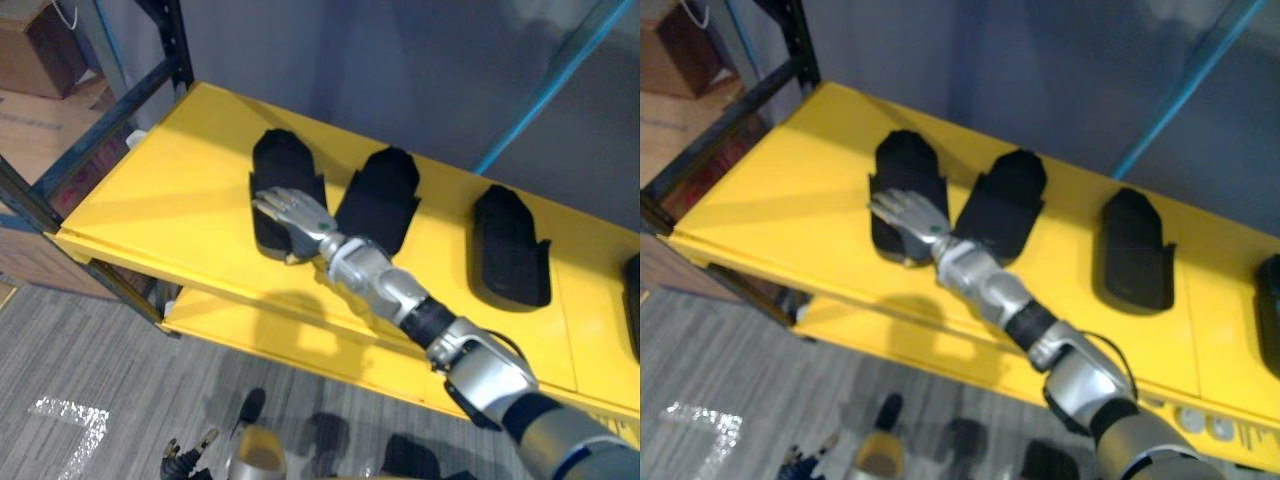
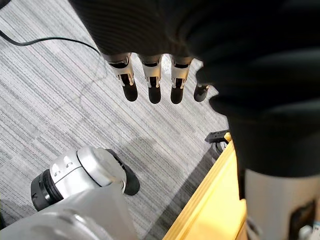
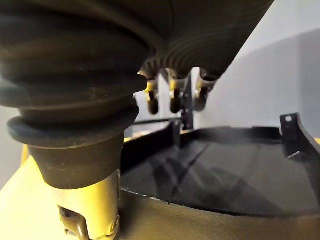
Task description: Walk over and take plastic housings, then place them on the shelf
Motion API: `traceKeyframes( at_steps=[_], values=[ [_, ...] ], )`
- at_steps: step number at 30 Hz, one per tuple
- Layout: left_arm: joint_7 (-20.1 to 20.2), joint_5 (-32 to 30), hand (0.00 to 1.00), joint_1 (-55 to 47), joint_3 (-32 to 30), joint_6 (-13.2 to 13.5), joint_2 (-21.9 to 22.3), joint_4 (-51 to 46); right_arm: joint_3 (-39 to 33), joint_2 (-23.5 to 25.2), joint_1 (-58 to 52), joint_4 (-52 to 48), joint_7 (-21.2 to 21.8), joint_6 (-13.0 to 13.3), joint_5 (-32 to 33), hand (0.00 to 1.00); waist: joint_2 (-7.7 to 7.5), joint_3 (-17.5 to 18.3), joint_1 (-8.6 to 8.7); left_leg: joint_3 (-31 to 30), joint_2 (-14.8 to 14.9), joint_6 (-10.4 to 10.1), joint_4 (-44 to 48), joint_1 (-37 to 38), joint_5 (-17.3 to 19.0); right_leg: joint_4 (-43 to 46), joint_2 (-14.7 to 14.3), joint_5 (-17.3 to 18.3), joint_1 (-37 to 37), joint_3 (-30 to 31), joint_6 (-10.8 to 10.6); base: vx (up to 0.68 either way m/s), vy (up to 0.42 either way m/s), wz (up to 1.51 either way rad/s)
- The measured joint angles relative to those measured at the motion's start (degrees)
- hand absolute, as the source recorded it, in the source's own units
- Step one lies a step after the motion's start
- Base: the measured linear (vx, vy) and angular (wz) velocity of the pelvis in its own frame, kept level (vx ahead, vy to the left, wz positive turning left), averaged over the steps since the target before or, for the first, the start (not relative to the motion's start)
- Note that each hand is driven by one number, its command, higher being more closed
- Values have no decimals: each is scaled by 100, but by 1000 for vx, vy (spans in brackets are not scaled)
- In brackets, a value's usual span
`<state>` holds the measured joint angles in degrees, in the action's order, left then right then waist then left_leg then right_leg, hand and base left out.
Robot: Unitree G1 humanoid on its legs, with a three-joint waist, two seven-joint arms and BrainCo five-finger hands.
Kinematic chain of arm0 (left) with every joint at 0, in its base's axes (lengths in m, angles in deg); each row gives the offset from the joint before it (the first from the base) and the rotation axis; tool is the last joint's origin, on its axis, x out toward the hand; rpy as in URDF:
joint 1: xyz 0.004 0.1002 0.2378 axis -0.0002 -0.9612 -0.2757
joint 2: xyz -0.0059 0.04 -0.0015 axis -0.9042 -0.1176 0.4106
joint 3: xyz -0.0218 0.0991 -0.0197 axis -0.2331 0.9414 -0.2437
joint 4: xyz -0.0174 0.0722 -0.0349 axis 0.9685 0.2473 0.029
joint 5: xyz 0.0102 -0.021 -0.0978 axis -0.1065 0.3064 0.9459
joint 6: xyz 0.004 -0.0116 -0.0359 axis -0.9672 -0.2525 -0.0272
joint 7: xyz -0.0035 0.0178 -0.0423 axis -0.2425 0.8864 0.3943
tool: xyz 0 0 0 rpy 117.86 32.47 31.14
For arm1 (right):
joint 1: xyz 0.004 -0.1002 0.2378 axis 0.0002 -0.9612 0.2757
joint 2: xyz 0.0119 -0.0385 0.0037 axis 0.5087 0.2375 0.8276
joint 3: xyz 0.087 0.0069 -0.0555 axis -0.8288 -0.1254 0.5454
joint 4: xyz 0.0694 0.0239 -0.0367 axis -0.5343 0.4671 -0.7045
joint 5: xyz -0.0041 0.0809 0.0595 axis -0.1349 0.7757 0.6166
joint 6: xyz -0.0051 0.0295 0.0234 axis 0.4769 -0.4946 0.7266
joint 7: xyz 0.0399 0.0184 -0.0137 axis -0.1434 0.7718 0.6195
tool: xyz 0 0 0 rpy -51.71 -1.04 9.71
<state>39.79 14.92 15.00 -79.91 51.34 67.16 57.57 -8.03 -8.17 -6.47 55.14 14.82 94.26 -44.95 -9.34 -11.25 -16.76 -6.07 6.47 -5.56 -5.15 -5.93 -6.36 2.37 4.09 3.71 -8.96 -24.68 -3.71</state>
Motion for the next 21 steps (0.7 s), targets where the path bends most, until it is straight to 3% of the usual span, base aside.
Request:
traceKeyframes(
  at_steps=[7, 15, 18, 21],
  values=[
    [-8, 68, 0, 138, -1, 2, -5, -1, 9, 19, 274, 202, -38, -67, 0, 0, 9, -106, -130, 78, 67, -24, 0, -5, 18, -43, -54, 0, 0, 104, 0, -11, -3, -1],
    [-9, 253, 0, 185, 6, 26, 0, -37, -19, 60, 488, 391, -819, -236, 25, 0, 1, -269, -224, 165, 108, -55, 1, -123, -81, -174, -122, 1, 3, 83, -1, -2, -14, 6],
    [-14, 292, 0, 187, 39, 36, 7, -136, -107, 60, 513, 435, -1078, -242, 27, 0, 5, -285, -278, 87, 87, -153, 3, -144, -149, -177, -123, 1, 3, 32, -1, 31, 6, 12],
    [-15, 293, 0, 190, 153, 65, 5, -256, -204, 86, 642, 449, -1151, -241, 27, 0, 17, -322, -298, -4, 89, -168, 4, -202, -184, -173, -133, 1, 2, -63, -1, 11, 4, 19]
  ],
)
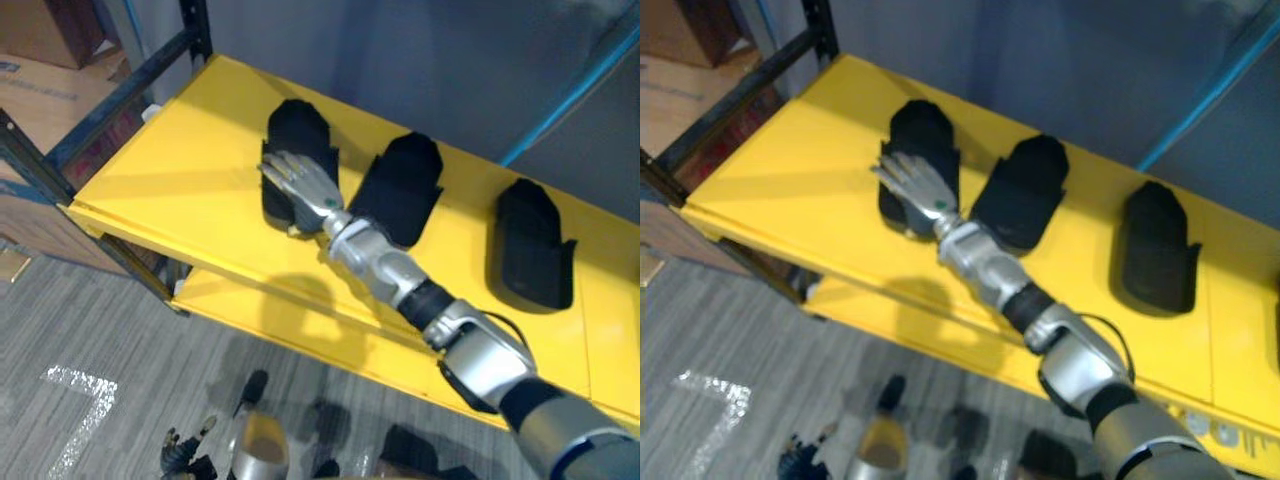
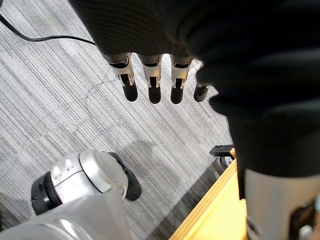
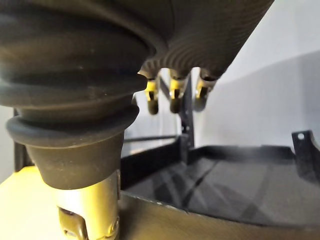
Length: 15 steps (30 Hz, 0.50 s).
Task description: Walk over and take plastic housings, then place them on the shelf
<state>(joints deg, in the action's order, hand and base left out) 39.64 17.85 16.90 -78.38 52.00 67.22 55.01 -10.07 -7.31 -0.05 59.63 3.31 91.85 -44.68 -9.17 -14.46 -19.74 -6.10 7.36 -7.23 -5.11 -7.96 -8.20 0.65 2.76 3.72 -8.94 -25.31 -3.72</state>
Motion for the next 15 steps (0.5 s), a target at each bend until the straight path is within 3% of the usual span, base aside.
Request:
traceKeyframes(
  at_steps=[10, 15],
  values=[
    [-55, 182, 0, 6, 27, 0, 61, -72, -35, 215, 320, 9, -882, 37, 154, 0, -6, -225, -150, 4, -1, 26, -2, -15, -13, -27, -2, 17, 0, 0, -22, -4, 1, 0],
    [-54, 171, 0, 10, 25, -1, 59, -85, -246, 272, 335, -51, -1143, 351, 549, 0, -9, -226, -141, 40, 2, 36, -2, -15, -38, -47, 3, 76, 0, 7, -71, -11, -5, -1]
  ],
)
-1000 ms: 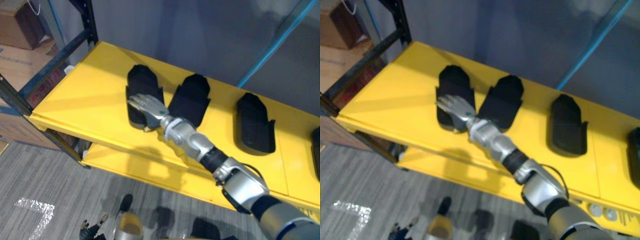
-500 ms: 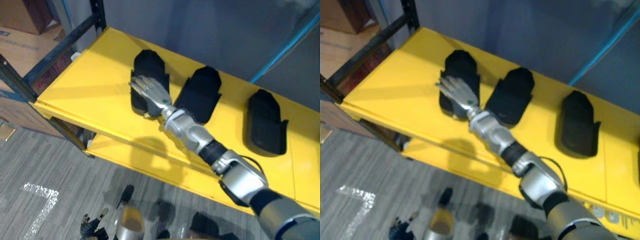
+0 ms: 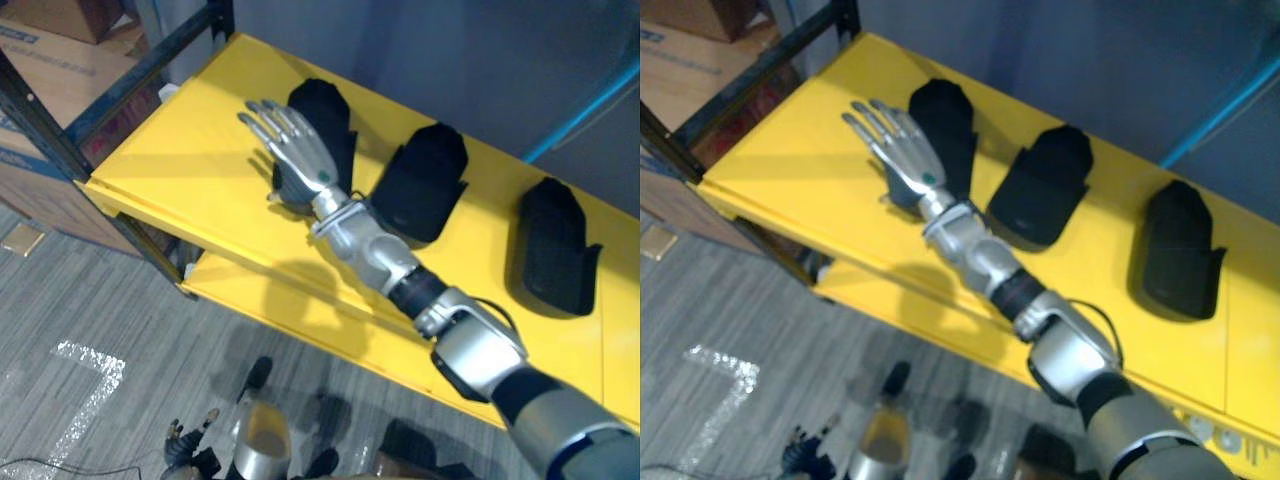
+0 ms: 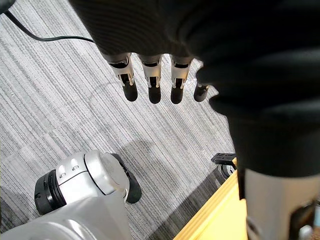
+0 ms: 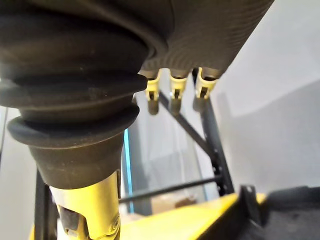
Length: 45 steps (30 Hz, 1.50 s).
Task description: Walk over and take plastic housings, then place them on the shelf
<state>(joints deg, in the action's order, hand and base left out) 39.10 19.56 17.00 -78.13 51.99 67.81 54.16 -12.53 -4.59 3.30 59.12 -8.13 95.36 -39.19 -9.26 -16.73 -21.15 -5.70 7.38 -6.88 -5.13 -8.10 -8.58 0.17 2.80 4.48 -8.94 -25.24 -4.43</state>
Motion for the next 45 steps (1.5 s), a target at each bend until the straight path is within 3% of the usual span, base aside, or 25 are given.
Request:
traceKeyframes(
  at_steps=[4, 9, 12, 14, 17, 19, 25, 27, 33, 36, 39, 41, 45],
  values=[
    [0, -17, 0, -4, -1, 0, -1, 4, -235, -83, 5, -732, -78, -4, 392, 0, -15, -3, 60, 47, 22, 1, 0, 16, -20, -17, -8, -1, 1, 28, -1, -23, -7, -6],
    [6, -20, 0, -38, -6, 2, -40, 13, -567, -246, 135, -1558, 41, -139, 1659, 0, -172, -25, 271, 218, 80, -8, -1, 111, -36, -1, -6, -2, 5, 197, -2, -25, 3, -17],
    [15, -21, 0, -41, -4, 3, -47, 15, -762, -389, 143, -1593, 470, -443, 2707, 0, -179, -20, 320, 306, 108, -24, -2, 164, -31, 18, -6, -2, 17, 300, -1, -41, 8, -16],
    [21, -21, 0, -54, -4, 1, -47, 15, -828, -457, 141, -1593, 1113, -947, 3650, 0, -179, -19, 363, 345, 126, -35, -2, 201, -23, 19, -13, -2, 15, 348, -1, -42, -2, -14],
    [17, -21, 0, -63, 4, -10, -49, 14, -858, -452, 138, -1562, 1804, -1496, 4330, 0, -181, -18, 451, 351, 133, -28, -2, 204, -39, 16, -22, -2, 16, 350, 0, -11, -2, -1],
    [12, -20, 0, -63, 11, -24, -48, 7, -860, -448, 137, -1478, 2103, -1711, 4576, 0, -185, -15, 459, 353, 133, -19, -1, 207, -64, 17, -22, -2, 12, 351, 1, 0, 0, 0],
    [-7, -17, 0, -71, 30, -188, -51, -2, -910, -301, 68, -698, 3055, -1926, 5284, 0, -261, 38, 455, 315, 114, -58, -1, 217, -112, 23, -29, -5, -21, 338, 4, 6, 1, 2],
    [-15, -17, 0, -71, 31, -251, -48, -16, -908, -251, 19, -537, 3196, -1974, 5458, 0, -266, 41, 453, 303, 119, -35, -1, 217, -99, 30, -46, -7, -22, 338, 7, 0, 0, 0],
    [-22, -15, 0, -79, 30, -286, -48, -96, -916, -197, -28, -268, 2972, -1965, 5237, 0, -267, 43, 452, 304, 197, -59, -2, 210, -80, 22, -131, 2, -22, 345, 57, -25, -10, -1],
    [-28, -11, 0, -92, 36, -280, -50, -97, -1168, -207, -1, -65, 2308, -1914, 4519, 0, -277, 50, 450, 306, 228, -51, -2, 198, -97, 13, -163, 13, -22, 332, 75, -8, -7, 1],
    [-62, -4, 0, -104, 52, -250, -67, -97, -1409, -444, 218, -15, 1586, -1640, 4132, 0, -280, 52, 458, 311, 236, -38, -1, 190, -138, 4, -170, 13, -21, 332, 75, 0, 0, 0],
    [-108, 12, 0, -103, 57, -230, -86, -94, -1413, -671, 508, -43, 1198, -1318, 4041, 0, -284, 55, 465, 316, 236, -56, -1, 189, -155, 2, -170, 12, -21, 333, 74, 0, 0, 0],
    [-120, 31, 0, -98, 174, -216, -138, -79, -1397, -769, 663, -558, 1163, -945, 4244, 0, -288, 58, 472, 318, 240, -91, -1, 188, -177, 2, -173, 12, -22, 334, 74, 0, 0, 0]
  ],
)
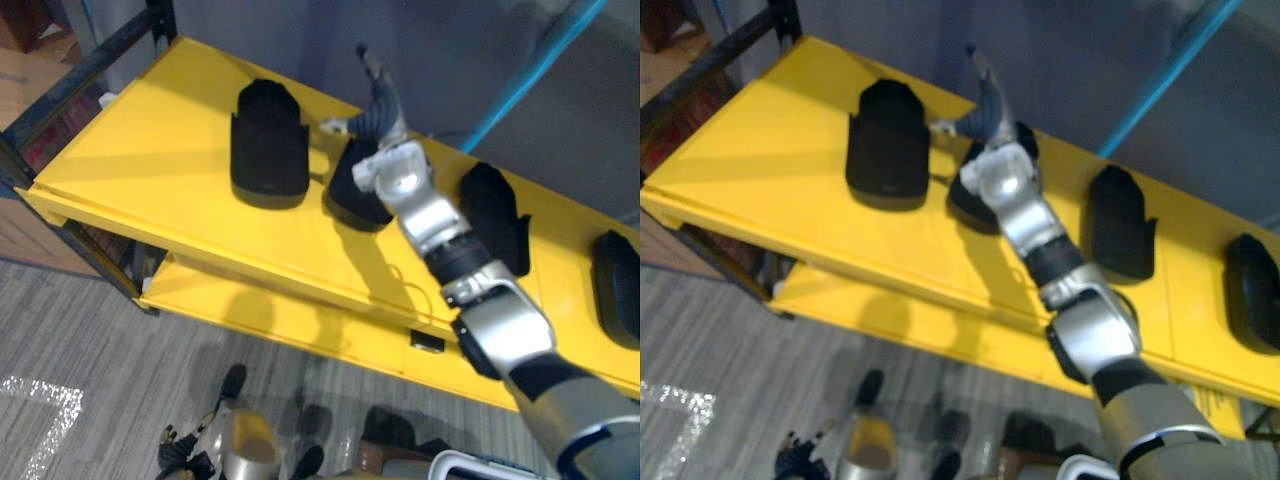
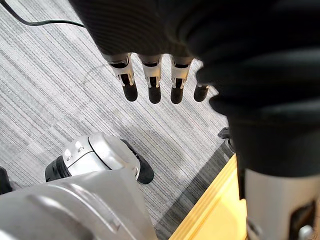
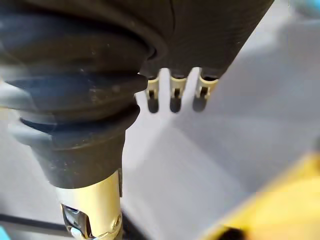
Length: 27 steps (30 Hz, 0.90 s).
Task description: Walk over and take plastic housings, then place them on the shelf
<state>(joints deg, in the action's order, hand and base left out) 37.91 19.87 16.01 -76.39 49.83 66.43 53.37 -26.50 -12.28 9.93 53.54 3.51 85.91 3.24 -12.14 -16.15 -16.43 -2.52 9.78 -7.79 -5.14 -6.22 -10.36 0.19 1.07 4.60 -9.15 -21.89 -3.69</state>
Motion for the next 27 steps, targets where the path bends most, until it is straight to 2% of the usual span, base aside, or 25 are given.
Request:
traceKeyframes(
  at_steps=[4, 6, 11, 13, 14, 16, 20, 21, 22, 23, 25, 27],
  values=[
    [12, -4, 0, 16, 44, 7, 8, 21, 19, 59, 27, -130, 131, 28, 184, 0, -31, 22, -16, -1, 17, 5, 0, 4, 3, 2, -14, 0, -3, 5, 1, -7, -1, -1],
    [18, -6, 0, 16, 45, 5, 7, 39, 105, 155, 26, -129, 370, -91, 208, 0, -37, 26, -10, 4, 34, 10, 0, 13, 7, 4, -27, 7, -3, 15, 11, -34, -1, -3],
    [16, -28, 0, 14, 45, -53, 4, 40, 292, 330, 20, -104, 628, -312, 206, 0, -39, 28, -30, 1, 46, 8, 0, 13, 9, 10, -42, 13, -2, 11, 24, -12, 0, 0],
    [12, -85, 0, 16, 45, -98, -11, 32, 291, 377, 17, 16, 620, -385, 207, 0, -50, 36, -60, 0, 44, 9, 0, 1, 7, 10, -41, 14, 6, 6, 24, 0, 0, 0],
    [17, -268, 0, 34, 97, -141, -88, -42, 271, 375, 4, 412, 259, -387, 205, 0, -50, 36, -83, -11, 40, 24, 1, -107, -14, 26, -42, 13, 113, -1, 26, 0, 0, 0],
    [17, -268, 0, 35, 98, -143, -110, -41, 270, 375, -22, 429, 205, -387, 204, 0, -48, 34, -81, -12, 23, 24, 1, -130, -17, 25, -27, 12, 127, -4, 25, 35, 9, 4],
    [21, -313, 0, 85, 509, -33, -156, -173, 189, 338, -16, 563, -148, -204, -47, 0, 208, -134, -68, -4, 22, 28, 2, -207, -64, 164, 8, 34, 284, 11, 38, -38, 18, -3],
    [30, -362, 0, 102, 653, 3, -147, -275, 119, 338, -16, 565, -194, -151, -83, 0, 363, -236, -49, 9, 24, 29, 2, -259, -66, 234, 24, 42, 375, 24, 40, -102, 53, -8],
    [39, -464, 0, 135, 771, 12, -144, -328, 88, 334, -9, 565, -240, -142, -83, 0, 420, -271, -22, 20, 19, 35, 2, -290, -71, 289, 43, 45, 441, 24, 35, -83, 51, -8],
    [58, -511, 0, 147, 828, 18, -138, -374, 84, 334, -8, 566, -245, -142, -85, 0, 482, -312, -15, 42, 13, 48, 3, -305, -81, 341, 67, 57, 496, 38, 31, -76, 60, -15],
    [108, -544, 0, 154, 1037, 150, -89, -691, 85, 321, -5, 571, -171, -129, -147, 0, 771, -462, 21, 191, -35, 88, 4, -355, -111, 612, 195, 125, 727, 157, -35, -70, 84, -21],
    [92, -505, 0, 179, 1184, 241, -49, -971, 96, 248, -6, 584, 6, -129, -205, 0, 947, -479, 95, 198, -105, 153, 5, -461, -160, 768, 292, 161, 901, 161, -77, -29, 82, -1]
  ],
)
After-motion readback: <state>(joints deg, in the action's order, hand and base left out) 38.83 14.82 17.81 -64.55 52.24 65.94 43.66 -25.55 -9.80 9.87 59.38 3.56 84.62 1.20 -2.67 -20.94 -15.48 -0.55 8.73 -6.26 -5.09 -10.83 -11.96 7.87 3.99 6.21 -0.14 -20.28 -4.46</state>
